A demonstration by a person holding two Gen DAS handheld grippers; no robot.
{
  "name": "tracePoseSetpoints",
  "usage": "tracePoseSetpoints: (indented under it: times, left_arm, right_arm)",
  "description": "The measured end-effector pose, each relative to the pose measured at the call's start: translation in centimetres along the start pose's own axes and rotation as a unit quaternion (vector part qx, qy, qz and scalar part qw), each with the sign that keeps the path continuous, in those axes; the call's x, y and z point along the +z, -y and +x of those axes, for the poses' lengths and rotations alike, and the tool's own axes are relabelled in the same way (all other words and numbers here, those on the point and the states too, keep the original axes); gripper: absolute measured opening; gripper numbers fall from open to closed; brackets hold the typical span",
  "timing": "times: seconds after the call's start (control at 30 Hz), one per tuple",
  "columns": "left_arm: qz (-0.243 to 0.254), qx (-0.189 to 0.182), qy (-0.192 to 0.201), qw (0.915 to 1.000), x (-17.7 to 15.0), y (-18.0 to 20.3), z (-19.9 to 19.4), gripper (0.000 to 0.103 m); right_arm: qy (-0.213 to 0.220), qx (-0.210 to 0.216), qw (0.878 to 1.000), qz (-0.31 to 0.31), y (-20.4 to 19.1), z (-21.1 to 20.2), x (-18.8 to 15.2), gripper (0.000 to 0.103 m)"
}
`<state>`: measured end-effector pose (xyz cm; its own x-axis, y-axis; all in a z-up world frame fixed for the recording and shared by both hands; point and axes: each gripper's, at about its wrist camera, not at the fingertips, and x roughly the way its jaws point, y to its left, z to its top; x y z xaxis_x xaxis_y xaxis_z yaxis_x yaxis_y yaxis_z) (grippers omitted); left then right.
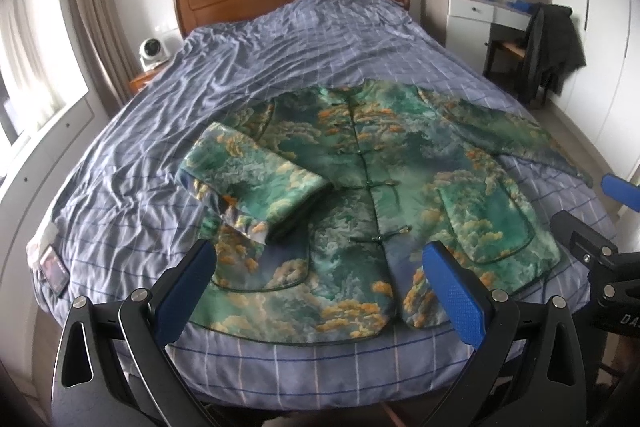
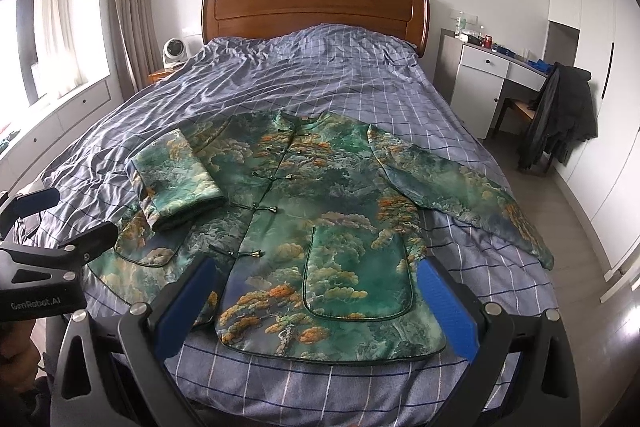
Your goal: Fold large clothes
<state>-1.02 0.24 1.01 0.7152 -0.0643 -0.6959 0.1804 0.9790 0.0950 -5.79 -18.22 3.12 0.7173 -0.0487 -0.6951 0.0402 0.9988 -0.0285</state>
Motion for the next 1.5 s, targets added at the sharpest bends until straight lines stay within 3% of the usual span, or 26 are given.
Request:
tracePoseSetpoints:
  times: [1.5]
  left_arm:
    - [-0.003, 0.001, -0.003, 1.0, -0.54, -0.1, -0.26, 0.103]
  right_arm:
    - [-0.005, 0.007, 1.0, 0.005, -0.25, -0.2, -0.4, 0.102]
